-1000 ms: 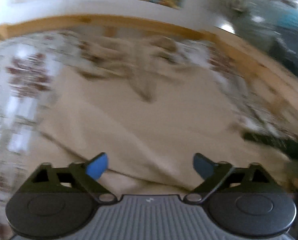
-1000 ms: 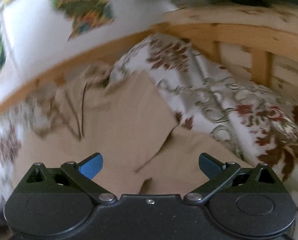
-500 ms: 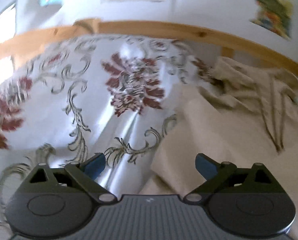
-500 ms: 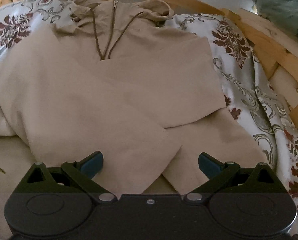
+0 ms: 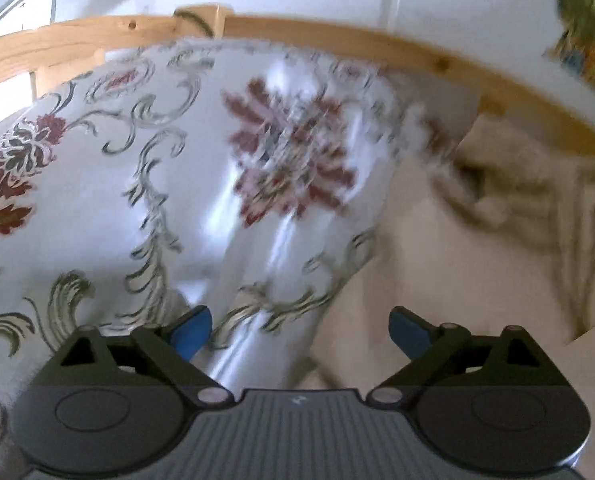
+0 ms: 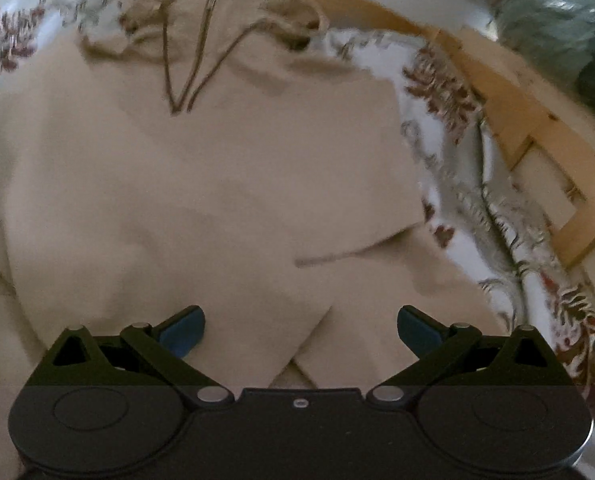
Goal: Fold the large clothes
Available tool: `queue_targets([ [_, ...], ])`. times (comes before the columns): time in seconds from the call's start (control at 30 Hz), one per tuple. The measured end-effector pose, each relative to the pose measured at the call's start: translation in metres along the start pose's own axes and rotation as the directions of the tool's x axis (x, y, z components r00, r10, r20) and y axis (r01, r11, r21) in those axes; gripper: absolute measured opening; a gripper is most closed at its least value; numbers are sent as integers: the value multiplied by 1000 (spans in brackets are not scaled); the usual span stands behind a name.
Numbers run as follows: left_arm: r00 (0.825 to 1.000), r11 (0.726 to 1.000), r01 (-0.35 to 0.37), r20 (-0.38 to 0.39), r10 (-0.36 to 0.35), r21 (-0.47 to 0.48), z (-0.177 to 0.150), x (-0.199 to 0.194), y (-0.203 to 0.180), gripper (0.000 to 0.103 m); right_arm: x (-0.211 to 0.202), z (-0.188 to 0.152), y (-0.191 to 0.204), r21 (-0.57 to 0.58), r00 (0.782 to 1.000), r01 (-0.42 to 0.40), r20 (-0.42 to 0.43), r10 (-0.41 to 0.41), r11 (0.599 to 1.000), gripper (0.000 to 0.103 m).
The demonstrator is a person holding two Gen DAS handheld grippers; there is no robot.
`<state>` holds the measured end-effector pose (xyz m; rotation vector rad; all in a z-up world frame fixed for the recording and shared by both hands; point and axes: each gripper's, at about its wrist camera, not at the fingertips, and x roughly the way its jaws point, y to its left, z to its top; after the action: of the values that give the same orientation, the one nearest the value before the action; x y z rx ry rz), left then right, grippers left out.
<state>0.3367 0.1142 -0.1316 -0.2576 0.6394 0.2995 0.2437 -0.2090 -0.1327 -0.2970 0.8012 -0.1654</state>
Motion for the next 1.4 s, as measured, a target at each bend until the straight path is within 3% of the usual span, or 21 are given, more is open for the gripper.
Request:
queue_targets([
  [0.13,999,992,42,-37,-38,116,-4,2,-19,100,13,-4,4,-17,998,-19,-66,18,1000,102],
  [0.2,993,968,-3,-117,33,250,-12,15,-35,99,18,-5,3,7,996,-33,-87,33,999,102],
  [0.27,989,948,-31,-128,76,316,-20,19,-41,99,18,-4,2,24,995,-39,-91,41,999,102],
  [0.37,987,968,-30,-146,68,249,-13,13,-35,98,13,-1,-1,53,997,-39,-67,42,998,102],
  [0.43,983,985,-36,-172,66,171,-5,7,-29,99,3,4,-6,84,999,-46,-6,46,995,102],
  [0.5,980,996,-5,-198,22,88,3,-2,-24,101,-7,9,-10,115,998,-46,57,40,992,102],
  [0.57,983,998,63,-176,-56,31,10,-9,-20,102,-15,19,-19,159,990,-63,137,41,985,102],
  [0.63,984,993,112,-142,-107,27,15,-10,-21,102,-14,36,-28,186,976,-102,211,61,977,102],
  [0.73,984,990,139,-117,-134,38,17,-3,-18,102,9,81,-36,125,958,-126,273,88,984,102],
  [0.9,980,986,169,-104,-169,-10,16,16,-12,102,72,182,-40,-10,936,-85,341,83,996,85],
  [1.0,976,982,186,-105,-188,-30,16,25,-10,102,113,233,-41,-4,939,-34,343,33,999,66],
  [1.13,977,981,194,-90,-194,-10,15,30,-14,102,157,283,-40,-4,936,39,351,-35,999,63],
  [1.27,977,980,200,-74,-200,-5,16,32,-14,102,193,312,-35,16,960,34,277,-38,999,62],
  [1.3,977,979,203,-66,-203,-9,17,31,-13,102,199,314,-33,18,966,38,256,-42,999,58],
  [1.33,977,979,205,-61,-205,-14,18,30,-12,102,206,315,-31,21,972,41,229,-45,999,53],
  [1.4,977,978,207,-52,-208,-25,19,29,-10,102,212,312,-31,51,982,39,181,-48,998,4],
])
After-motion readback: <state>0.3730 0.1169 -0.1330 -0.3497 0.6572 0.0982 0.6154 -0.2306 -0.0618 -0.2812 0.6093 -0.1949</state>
